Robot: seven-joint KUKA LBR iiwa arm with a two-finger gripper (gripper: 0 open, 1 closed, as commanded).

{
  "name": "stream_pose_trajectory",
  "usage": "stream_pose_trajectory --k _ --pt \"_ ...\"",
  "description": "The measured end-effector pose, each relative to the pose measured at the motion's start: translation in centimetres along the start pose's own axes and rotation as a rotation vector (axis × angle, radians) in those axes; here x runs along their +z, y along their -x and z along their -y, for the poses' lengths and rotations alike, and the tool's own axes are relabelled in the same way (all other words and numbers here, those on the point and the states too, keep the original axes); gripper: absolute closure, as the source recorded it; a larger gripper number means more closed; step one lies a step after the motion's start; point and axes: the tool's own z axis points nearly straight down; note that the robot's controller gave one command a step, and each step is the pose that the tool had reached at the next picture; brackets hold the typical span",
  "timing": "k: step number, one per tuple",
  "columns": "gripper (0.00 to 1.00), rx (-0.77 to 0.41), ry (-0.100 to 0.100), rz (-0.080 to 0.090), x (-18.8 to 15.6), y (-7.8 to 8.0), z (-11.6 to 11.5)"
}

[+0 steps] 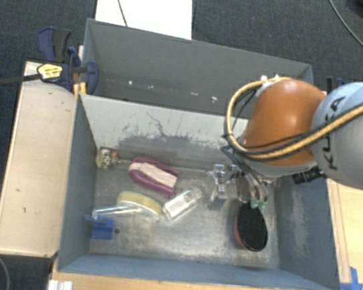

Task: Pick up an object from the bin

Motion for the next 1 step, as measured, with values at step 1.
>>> stream_pose_trajectory --k 1 --pt "0.00 0.001 0.000 0.000 0.00 0.00 0.00"
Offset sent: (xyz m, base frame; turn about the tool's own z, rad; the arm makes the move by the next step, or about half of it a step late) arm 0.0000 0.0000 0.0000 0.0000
